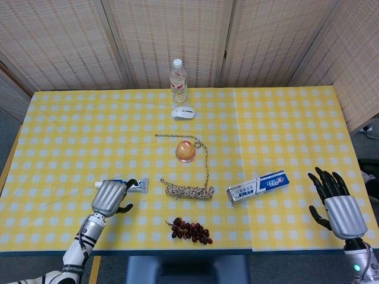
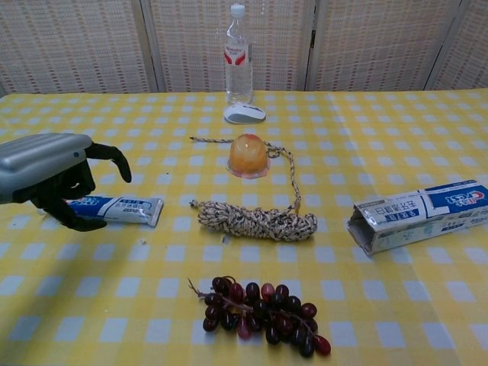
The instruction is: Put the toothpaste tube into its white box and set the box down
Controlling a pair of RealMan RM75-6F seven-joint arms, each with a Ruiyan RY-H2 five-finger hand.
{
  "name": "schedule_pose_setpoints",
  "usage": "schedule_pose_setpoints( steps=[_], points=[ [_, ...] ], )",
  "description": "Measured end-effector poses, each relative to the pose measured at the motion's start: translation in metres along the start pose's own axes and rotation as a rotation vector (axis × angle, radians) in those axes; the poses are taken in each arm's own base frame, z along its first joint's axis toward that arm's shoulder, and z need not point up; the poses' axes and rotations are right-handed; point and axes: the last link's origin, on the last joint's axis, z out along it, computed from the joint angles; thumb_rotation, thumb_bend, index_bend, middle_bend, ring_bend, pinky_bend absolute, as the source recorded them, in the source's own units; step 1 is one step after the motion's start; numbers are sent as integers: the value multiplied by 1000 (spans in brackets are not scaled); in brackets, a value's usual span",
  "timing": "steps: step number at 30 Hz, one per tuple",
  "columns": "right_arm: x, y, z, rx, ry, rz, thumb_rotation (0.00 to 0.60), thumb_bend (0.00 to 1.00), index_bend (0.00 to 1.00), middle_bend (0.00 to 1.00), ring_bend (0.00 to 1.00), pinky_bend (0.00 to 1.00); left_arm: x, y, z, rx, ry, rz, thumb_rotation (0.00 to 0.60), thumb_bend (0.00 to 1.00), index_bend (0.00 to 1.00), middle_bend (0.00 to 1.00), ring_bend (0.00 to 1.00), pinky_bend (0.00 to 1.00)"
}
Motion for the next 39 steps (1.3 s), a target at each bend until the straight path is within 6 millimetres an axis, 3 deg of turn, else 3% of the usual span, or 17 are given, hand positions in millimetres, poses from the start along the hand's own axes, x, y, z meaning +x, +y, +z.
schedule_pose_setpoints(
  steps=[18, 39],
  points=[
    [-2, 5, 6, -24, -23, 1, 600, 407, 0, 0, 0, 0, -18, -14, 54, 117, -127, -17, 600, 250, 343, 1000, 1000, 1000],
    [-2, 6, 8, -33, -19, -5, 600, 408, 0, 0, 0, 0, -29, -23, 76, 145, -141, -8, 600, 252, 485, 1000, 1000, 1000]
  ],
)
